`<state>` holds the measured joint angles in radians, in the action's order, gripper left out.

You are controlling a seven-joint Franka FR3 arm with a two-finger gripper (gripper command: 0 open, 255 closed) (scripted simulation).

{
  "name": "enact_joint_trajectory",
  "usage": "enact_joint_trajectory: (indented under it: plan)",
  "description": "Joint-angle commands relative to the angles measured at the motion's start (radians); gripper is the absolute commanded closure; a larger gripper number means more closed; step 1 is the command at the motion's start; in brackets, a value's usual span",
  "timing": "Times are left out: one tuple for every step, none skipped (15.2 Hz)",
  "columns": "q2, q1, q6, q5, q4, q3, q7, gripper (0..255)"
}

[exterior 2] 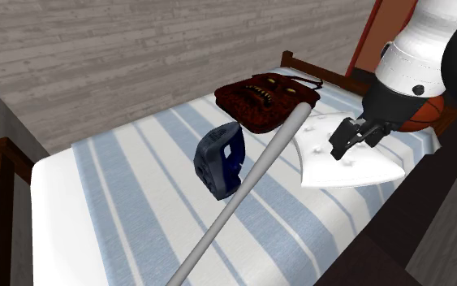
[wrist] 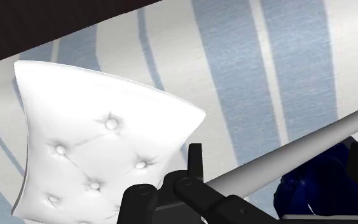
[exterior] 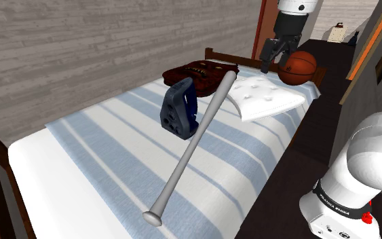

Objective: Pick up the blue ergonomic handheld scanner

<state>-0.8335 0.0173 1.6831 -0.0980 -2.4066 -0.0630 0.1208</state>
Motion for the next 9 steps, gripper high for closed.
enact_joint_trajectory:
  plan:
    - [0.000,0.000,0.000,0.000,0.000,0.000,0.000,0]
    - [0.030,0.003,0.018,0.013,0.008,0.022,0.047,0]
    - [0.061,0.008,0.037,0.025,0.018,0.044,0.092,0]
    - [0.094,0.012,0.054,0.036,0.030,0.065,0.138,0]
    - [0.128,0.017,0.071,0.046,0.044,0.086,0.183,0]
    - [0.163,0.023,0.087,0.054,0.060,0.106,0.228,0]
    - [0.200,0.028,0.103,0.061,0.079,0.125,0.273,0]
    - [0.237,0.035,0.117,0.066,0.099,0.144,0.317,0]
    - [0.275,0.041,0.130,0.070,0.121,0.162,0.361,0]
